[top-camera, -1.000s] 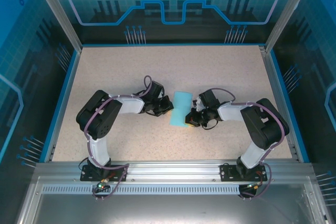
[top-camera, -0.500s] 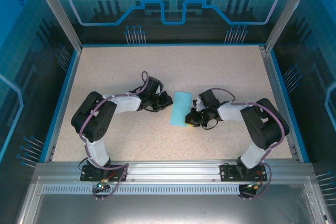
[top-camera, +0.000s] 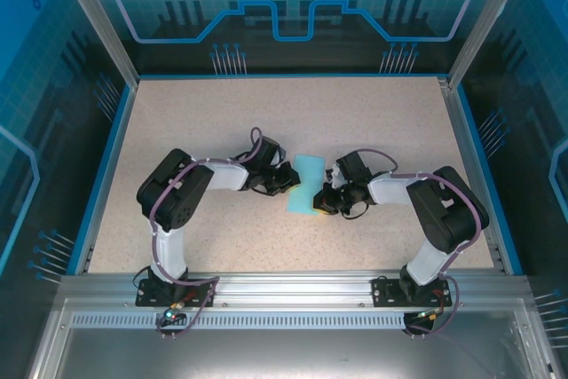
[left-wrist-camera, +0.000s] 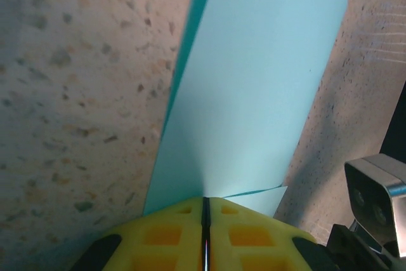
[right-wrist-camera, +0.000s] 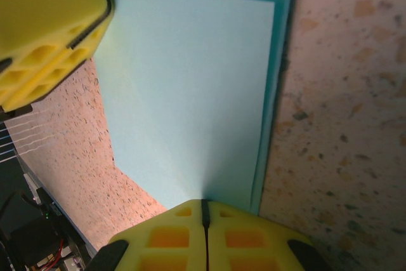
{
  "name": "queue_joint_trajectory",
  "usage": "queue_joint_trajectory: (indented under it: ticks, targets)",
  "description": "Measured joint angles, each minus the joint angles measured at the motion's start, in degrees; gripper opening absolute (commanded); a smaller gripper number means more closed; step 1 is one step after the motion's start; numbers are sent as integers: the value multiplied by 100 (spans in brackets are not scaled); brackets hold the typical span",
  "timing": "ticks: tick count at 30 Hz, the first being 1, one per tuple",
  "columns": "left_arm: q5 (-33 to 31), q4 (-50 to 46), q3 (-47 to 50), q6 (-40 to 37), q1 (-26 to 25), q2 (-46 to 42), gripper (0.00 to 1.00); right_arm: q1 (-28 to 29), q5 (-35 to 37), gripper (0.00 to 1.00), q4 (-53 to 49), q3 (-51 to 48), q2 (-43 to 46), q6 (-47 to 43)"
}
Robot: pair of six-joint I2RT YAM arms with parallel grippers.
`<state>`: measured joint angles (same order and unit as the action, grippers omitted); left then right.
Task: Fold a paper plane with a square sheet of paper (pick it up from the middle)
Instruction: Fold the triangle a second time at the center of the table.
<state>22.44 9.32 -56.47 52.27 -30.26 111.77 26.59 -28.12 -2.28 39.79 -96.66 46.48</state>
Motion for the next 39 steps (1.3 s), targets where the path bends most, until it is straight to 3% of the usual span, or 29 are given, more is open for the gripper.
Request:
queue_joint_trajectory:
  ticks: [15, 24, 30, 39]
  targets:
    - [-116, -223, -125, -297, 470, -39, 14, 0, -4, 6, -2, 7, 0, 2]
    - [254, -299, -267, -444, 144, -590, 14, 4, 44, 7, -195, 122, 0, 2]
    - [505, -295, -415, -417, -240, -424, 11, 15, 116, 8, -348, 247, 26, 2]
    - [481, -304, -415, -264, -249, 48, 11, 168, 221, 8, -426, 533, 42, 4]
